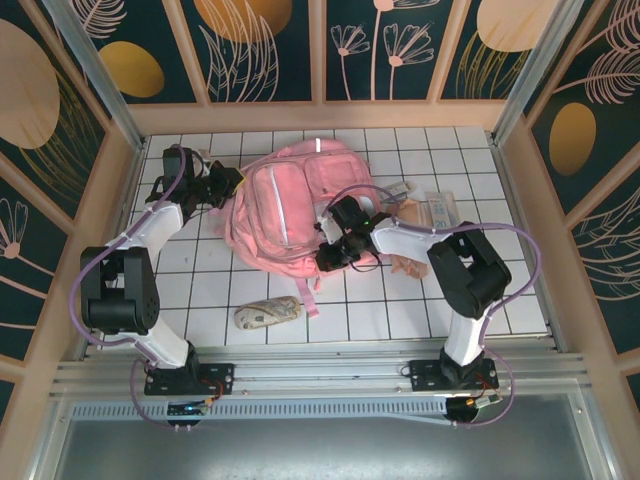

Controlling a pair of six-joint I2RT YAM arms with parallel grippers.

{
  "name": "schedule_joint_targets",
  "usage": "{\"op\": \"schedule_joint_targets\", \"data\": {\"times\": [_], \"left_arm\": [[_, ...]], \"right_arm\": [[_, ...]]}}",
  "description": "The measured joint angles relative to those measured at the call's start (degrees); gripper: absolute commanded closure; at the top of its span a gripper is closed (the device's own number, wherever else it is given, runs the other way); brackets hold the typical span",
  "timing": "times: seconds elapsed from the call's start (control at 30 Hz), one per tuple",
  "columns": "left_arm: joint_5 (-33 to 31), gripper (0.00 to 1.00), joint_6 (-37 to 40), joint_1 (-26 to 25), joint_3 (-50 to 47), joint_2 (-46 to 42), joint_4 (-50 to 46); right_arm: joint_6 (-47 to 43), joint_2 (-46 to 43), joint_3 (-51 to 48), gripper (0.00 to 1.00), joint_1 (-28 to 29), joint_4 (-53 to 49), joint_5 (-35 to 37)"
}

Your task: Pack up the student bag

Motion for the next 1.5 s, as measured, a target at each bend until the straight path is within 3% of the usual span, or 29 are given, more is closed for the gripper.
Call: {"op": "schedule_joint_targets", "data": {"times": [0.17, 0.3, 0.47, 0.67, 0.93, 1.17, 1.23, 1.37, 1.43, 1.5], "left_arm": [[-1.9, 1.0, -0.5, -0.1, -2.5, -2.9, 0.1], [-3.5, 1.0, -4.4, 0.0, -7.5, -6.2, 5.3], [-4.3, 1.0, -9.8, 0.1, -12.6, -7.3, 11.5], [-4.8, 1.0, -14.4, -0.4, -15.3, -8.2, 17.3], [-5.4, 1.0, -15.5, -0.2, -16.0, -11.8, 18.7], [-5.4, 1.0, -19.9, 0.5, -21.7, -16.4, 21.7], [-6.0, 1.0, -20.9, 0.5, -23.4, -17.3, 22.1], [-6.6, 1.0, -20.7, 0.5, -23.7, -18.5, 21.5], [-6.4, 1.0, -20.2, 0.5, -23.7, -19.6, 20.7], [-6.4, 1.0, -19.5, 0.4, -24.0, -20.8, 19.7]], "right_arm": [[-0.2, -3.4, 2.2, 1.0, 2.5, -6.3, 5.7], [0.0, -2.9, 10.4, 1.0, 8.4, -15.2, 9.1], [0.0, 4.1, 20.4, 1.0, 15.2, -22.4, 10.1], [1.2, 12.3, 29.2, 1.0, 16.4, -24.7, 6.7], [1.6, 10.2, 31.0, 1.0, 12.1, -26.5, 5.0], [-2.8, 1.0, 42.1, 1.0, -5.8, -26.1, 8.2], [-3.3, -2.6, 39.9, 1.0, -6.7, -24.9, 8.4], [-2.6, -7.2, 28.6, 1.0, 0.2, -21.9, 6.4], [-1.3, -7.5, 21.9, 0.78, 3.9, -20.5, 4.5], [0.2, -7.7, 15.9, 0.76, 5.8, -19.1, 2.8]]}}
